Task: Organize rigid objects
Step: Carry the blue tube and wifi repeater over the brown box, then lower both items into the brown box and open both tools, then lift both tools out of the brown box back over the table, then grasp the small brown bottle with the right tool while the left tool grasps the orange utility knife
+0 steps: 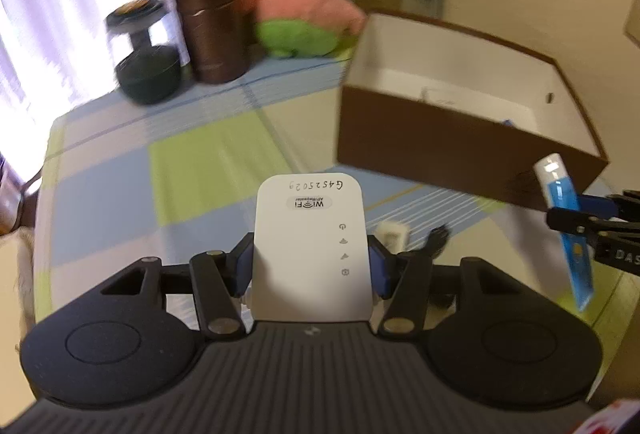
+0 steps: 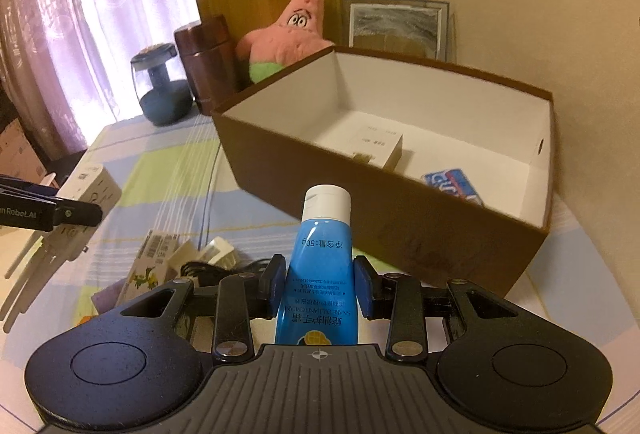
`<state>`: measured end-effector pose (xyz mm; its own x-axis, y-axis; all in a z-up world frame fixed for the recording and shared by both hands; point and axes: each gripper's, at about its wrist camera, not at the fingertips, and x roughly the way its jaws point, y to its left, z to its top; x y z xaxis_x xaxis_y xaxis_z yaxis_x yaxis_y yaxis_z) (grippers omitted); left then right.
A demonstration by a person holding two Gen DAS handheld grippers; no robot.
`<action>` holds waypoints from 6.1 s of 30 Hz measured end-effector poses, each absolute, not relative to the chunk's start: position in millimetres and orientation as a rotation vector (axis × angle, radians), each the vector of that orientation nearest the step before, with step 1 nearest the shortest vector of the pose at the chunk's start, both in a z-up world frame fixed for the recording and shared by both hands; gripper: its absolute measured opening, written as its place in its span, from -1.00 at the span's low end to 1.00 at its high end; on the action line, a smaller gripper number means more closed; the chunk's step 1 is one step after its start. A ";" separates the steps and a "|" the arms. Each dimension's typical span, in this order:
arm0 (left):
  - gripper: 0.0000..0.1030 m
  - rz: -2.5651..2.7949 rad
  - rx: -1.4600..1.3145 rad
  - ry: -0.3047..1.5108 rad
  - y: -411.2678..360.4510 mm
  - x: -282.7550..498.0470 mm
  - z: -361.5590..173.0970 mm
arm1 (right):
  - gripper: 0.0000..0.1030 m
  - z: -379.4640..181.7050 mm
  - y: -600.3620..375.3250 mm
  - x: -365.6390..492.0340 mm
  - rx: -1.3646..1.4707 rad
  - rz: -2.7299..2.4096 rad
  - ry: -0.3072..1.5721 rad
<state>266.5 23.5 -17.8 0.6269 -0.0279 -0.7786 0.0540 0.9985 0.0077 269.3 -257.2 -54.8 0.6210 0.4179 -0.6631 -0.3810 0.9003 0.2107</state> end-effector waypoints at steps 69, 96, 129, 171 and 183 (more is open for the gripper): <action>0.01 -0.314 0.274 0.917 -111.2 559.6 -62.4 | -0.34 -84.9 -276.5 509.2 0.235 0.166 0.963; 0.11 -0.269 0.103 0.846 -75.1 456.1 -2.5 | 0.04 -38.3 -299.3 433.0 0.226 0.232 0.860; 0.11 -0.005 -0.072 0.885 -32.2 259.8 3.3 | 0.04 -32.7 -261.9 304.2 0.124 0.587 0.895; 0.13 0.101 -0.061 1.002 24.7 184.8 -84.4 | 0.02 -123.2 -185.0 257.0 -0.182 0.795 0.970; 0.29 -0.032 0.077 1.036 34.1 202.6 -111.7 | -0.16 -142.2 -171.6 262.1 -0.266 0.795 0.945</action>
<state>202.6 34.1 -111.7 0.5095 0.0095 -0.8604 0.0632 0.9968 0.0484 262.1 -171.6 -142.2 0.3337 0.4899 -0.8054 -0.7098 0.6928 0.1274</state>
